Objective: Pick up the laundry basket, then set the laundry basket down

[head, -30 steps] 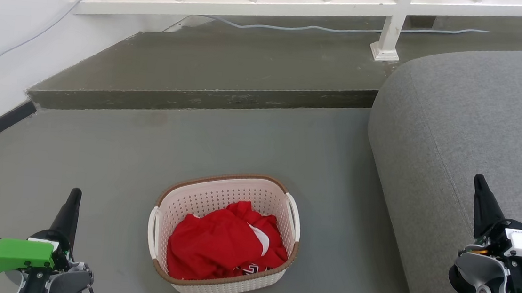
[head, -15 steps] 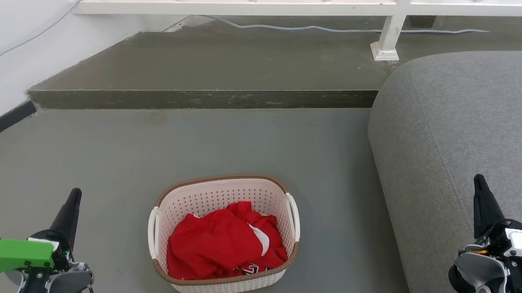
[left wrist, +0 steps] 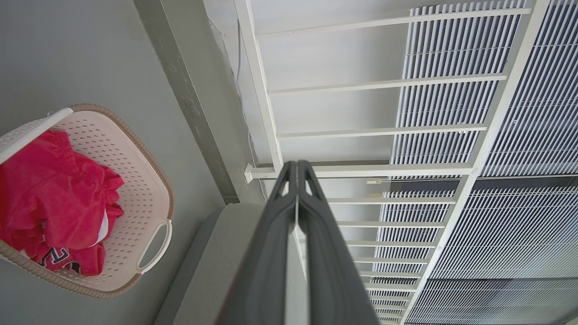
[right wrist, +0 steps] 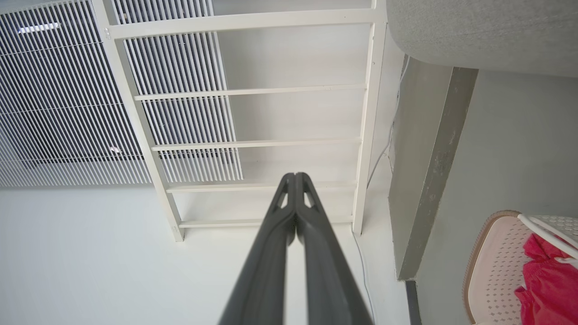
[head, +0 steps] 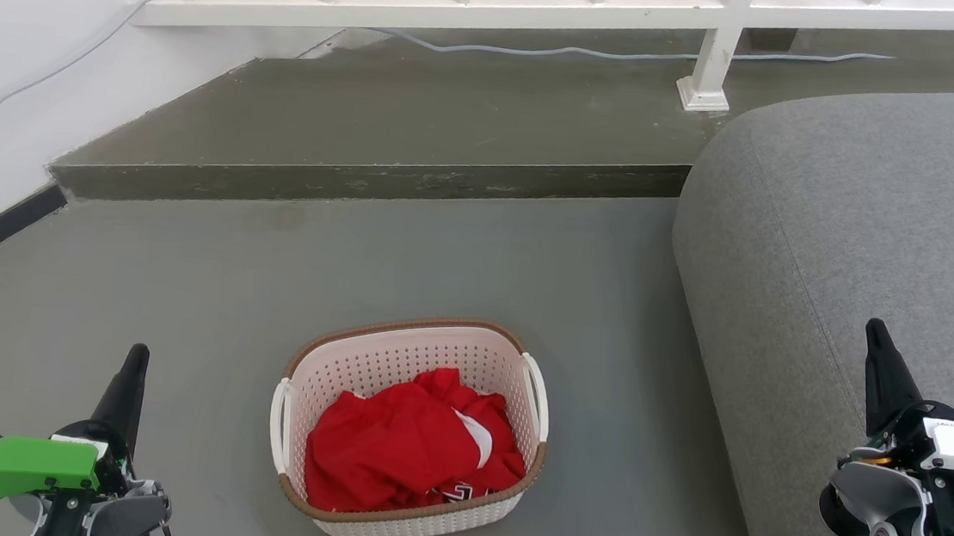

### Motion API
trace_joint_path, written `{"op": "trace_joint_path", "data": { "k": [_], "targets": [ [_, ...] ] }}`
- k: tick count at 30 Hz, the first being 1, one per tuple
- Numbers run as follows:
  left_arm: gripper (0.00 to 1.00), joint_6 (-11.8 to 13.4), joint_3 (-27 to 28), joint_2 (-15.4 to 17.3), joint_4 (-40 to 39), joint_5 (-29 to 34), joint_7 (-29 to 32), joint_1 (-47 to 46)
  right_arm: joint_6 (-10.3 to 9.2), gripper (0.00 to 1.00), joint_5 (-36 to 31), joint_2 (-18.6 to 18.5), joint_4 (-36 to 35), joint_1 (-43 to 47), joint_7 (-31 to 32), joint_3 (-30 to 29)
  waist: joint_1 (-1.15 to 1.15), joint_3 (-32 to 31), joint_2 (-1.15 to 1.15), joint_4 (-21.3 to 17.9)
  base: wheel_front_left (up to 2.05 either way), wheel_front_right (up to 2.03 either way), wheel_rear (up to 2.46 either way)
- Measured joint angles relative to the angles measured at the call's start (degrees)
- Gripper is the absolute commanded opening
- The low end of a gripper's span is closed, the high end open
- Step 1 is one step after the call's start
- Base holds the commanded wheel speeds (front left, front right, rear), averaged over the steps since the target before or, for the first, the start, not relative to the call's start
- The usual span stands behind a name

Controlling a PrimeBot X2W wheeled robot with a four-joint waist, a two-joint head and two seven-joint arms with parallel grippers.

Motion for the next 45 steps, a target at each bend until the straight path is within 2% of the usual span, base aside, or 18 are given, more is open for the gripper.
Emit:
{"op": "trace_joint_path", "data": {
  "k": [45],
  "targets": [
    [0.00,0.0,0.0,0.0,0.0,0.0,0.0,0.0,0.00,0.00,0.0,0.1,0.0,0.0,0.0,-0.1,0.00,0.0,0.00,0.0,0.00,0.00,0.00]
  ]
}}
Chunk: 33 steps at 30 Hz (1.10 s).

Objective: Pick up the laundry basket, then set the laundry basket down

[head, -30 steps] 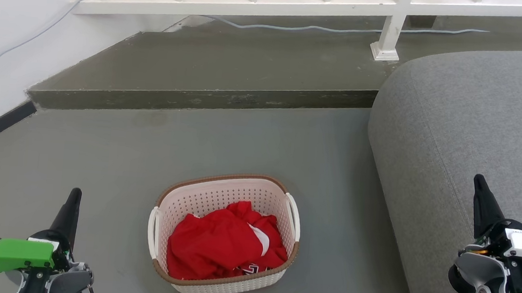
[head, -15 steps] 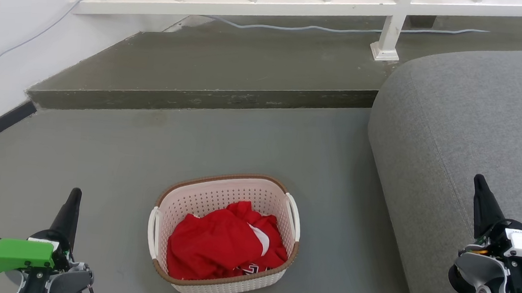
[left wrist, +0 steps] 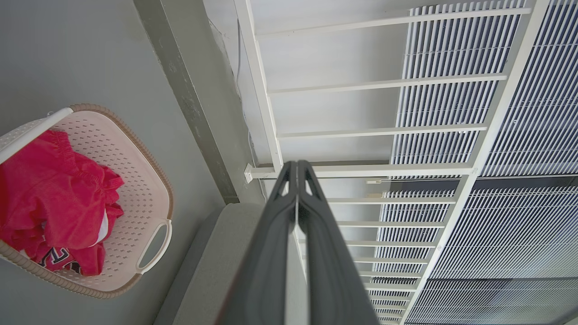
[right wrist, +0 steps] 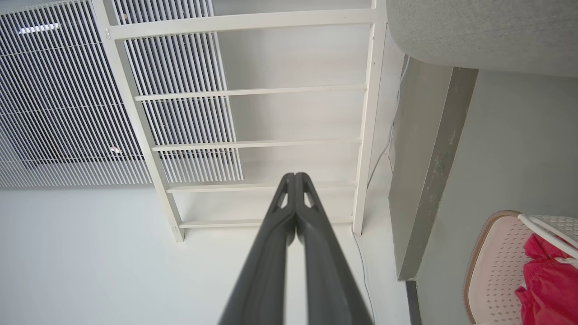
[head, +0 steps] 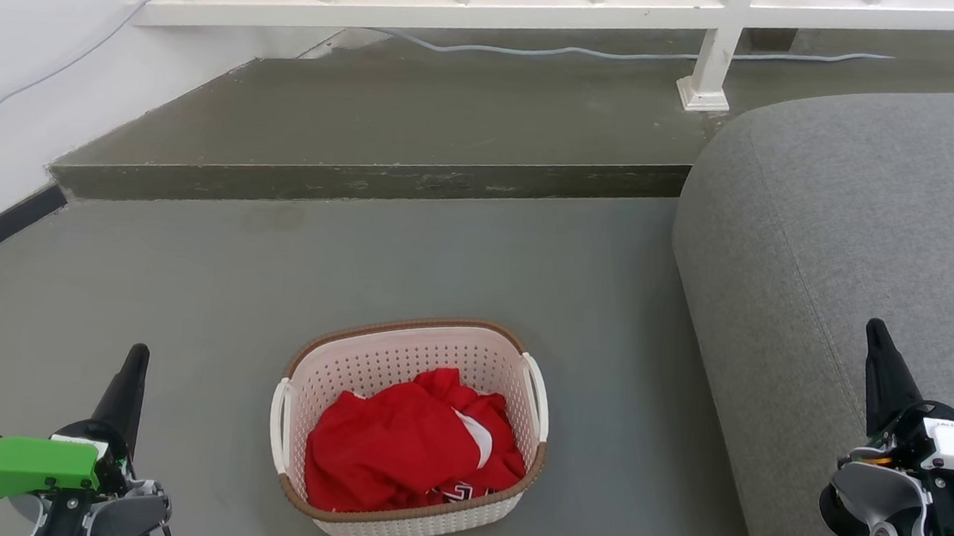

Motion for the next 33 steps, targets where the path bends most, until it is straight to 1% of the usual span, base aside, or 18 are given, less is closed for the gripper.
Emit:
{"op": "trace_joint_path", "data": {
  "k": [33],
  "targets": [
    [0.00,0.0,0.0,0.0,0.0,0.0,0.0,0.0,0.00,0.00,0.0,0.0,0.0,0.0,0.0,-0.1,0.00,0.0,0.00,0.0,0.00,0.00,0.00]
  ]
}}
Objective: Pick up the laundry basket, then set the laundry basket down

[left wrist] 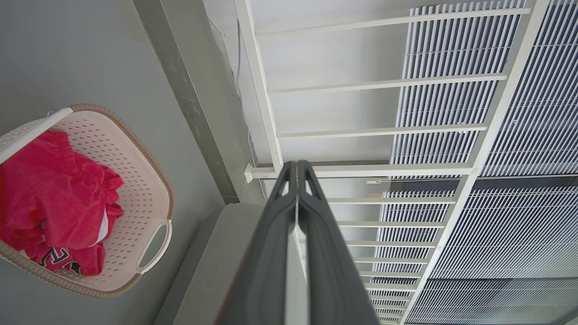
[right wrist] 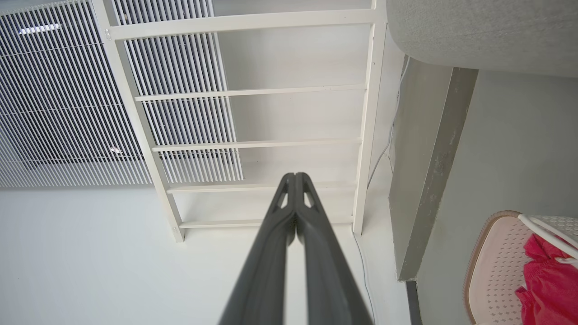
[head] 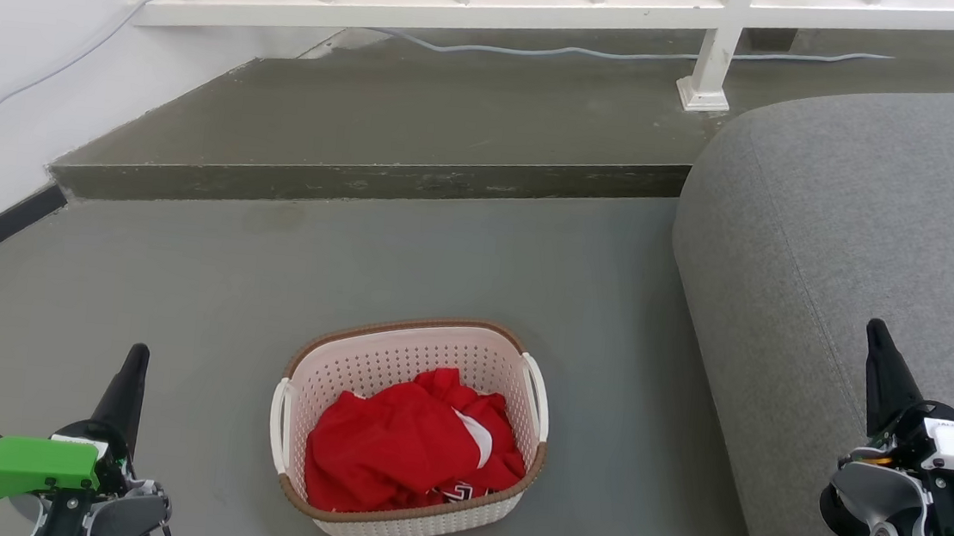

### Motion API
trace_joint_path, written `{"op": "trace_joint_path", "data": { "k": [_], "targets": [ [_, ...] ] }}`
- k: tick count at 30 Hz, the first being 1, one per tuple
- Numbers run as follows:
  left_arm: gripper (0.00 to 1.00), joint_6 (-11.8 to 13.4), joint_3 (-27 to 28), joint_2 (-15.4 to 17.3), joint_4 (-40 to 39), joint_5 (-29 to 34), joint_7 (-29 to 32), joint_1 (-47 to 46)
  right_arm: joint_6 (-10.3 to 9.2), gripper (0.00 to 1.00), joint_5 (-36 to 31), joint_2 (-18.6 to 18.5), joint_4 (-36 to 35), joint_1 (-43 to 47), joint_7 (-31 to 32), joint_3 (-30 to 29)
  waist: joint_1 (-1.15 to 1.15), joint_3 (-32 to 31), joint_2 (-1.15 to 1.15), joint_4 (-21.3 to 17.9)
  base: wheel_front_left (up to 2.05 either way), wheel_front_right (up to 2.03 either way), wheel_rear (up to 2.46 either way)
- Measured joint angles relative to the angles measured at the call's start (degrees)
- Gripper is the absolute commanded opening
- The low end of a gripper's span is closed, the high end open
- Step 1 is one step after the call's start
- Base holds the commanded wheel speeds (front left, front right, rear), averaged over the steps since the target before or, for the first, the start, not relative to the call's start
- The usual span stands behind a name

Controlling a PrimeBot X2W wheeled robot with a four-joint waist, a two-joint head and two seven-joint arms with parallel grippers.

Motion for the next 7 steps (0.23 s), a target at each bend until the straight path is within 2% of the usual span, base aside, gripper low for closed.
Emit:
{"op": "trace_joint_path", "data": {
  "k": [7],
  "targets": [
    [0.00,0.0,0.0,0.0,0.0,0.0,0.0,0.0,0.00,0.00,0.0,0.0,0.0,0.0,0.0,0.0,0.00,0.0,0.00,0.0,0.00,0.00,0.00]
  ]
}}
